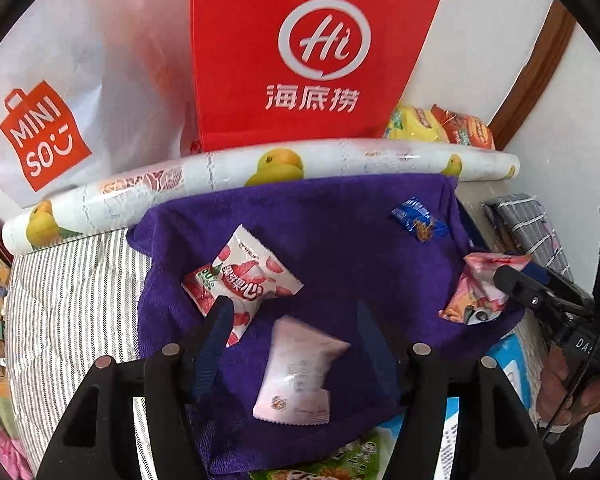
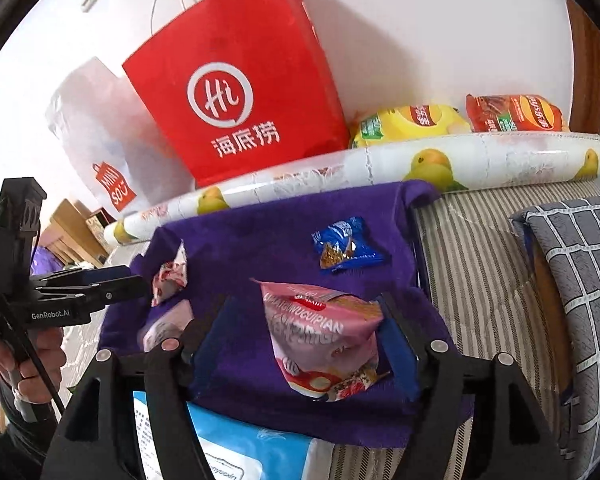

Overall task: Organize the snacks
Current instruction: 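Open the right tool to drop the pink Hi bag while the left tool drops the white packet, then withdraw both tools from the towel back toward the snack pile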

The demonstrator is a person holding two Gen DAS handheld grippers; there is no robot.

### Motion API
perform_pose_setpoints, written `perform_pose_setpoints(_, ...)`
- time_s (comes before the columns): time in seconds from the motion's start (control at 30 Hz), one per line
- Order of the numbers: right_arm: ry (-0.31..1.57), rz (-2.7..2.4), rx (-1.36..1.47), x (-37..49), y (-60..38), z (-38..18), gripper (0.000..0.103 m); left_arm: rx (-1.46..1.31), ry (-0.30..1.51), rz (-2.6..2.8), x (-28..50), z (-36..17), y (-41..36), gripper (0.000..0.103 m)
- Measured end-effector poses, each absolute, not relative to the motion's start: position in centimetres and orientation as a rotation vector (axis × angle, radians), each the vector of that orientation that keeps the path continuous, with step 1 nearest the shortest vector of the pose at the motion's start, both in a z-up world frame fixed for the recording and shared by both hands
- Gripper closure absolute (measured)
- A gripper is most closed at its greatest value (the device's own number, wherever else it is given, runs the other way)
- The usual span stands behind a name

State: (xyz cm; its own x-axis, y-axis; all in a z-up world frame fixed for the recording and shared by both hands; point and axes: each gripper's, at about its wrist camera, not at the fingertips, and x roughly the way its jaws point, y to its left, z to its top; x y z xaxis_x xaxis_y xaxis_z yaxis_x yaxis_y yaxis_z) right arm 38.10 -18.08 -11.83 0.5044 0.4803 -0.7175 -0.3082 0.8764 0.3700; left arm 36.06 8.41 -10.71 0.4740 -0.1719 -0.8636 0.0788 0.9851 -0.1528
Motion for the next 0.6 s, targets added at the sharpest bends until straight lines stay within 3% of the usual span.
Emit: perform_pose_setpoints(0.6,0.828,0.425,0.153,32.5,-18.1,-5.6,0.032,-0.133,0.968,-0.217,32.9,-5.3,8.3,0.039)
